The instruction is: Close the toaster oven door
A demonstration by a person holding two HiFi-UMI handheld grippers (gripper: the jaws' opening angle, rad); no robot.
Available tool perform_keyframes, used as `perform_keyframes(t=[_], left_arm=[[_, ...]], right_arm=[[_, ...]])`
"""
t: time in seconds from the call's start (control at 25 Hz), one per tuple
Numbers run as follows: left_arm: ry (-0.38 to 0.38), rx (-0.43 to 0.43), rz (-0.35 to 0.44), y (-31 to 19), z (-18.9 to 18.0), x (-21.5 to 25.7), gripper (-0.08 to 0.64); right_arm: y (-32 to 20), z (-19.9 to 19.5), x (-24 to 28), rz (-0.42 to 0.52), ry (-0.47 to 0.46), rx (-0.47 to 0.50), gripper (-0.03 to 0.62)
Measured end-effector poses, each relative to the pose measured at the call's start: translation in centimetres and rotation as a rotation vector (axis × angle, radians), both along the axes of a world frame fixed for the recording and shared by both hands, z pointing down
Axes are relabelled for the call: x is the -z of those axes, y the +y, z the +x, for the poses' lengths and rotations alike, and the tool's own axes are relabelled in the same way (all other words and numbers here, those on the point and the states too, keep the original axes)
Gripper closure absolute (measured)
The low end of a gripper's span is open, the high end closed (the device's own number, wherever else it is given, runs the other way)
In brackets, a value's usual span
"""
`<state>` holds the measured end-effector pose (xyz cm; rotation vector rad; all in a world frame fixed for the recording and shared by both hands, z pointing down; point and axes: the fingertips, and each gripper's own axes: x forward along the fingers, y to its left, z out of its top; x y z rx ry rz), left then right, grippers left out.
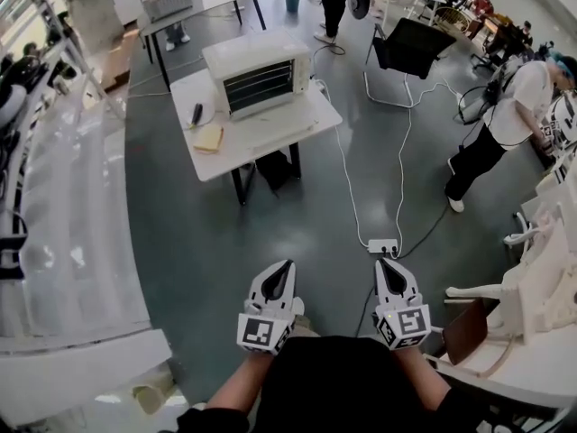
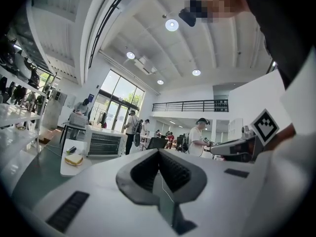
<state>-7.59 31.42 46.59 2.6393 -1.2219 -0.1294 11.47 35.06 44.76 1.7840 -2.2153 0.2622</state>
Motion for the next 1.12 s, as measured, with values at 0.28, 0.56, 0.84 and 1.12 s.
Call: perform_keyframes(t=[0.28,0.56,0.84,1.12], left_arm=[[0.028,0.003,0.025,-3.9,-2.2,0.8,0.541],[0.050,0.055,0.035,-5.7,-5.3,-0.2,0.541],[0.039,0.184,0.028,-8.1,-10.1,-0.2,0.541],[0.004,0.299,0.030,-13.5,-9.0,-0.7,0.541]], right_arm=[[-3.6,-3.0,-0.5,-0.001,0.010,0.010,0.571],[-7.1,-6.0,-1.0,-0.001,0.063,0.051,0.571],[-10.3,-12.5,-1.4,0.027,0.055,0.271,0.571],[-18.2,-12.7,-3.4,0.017,-0.002,0.375,0.571]])
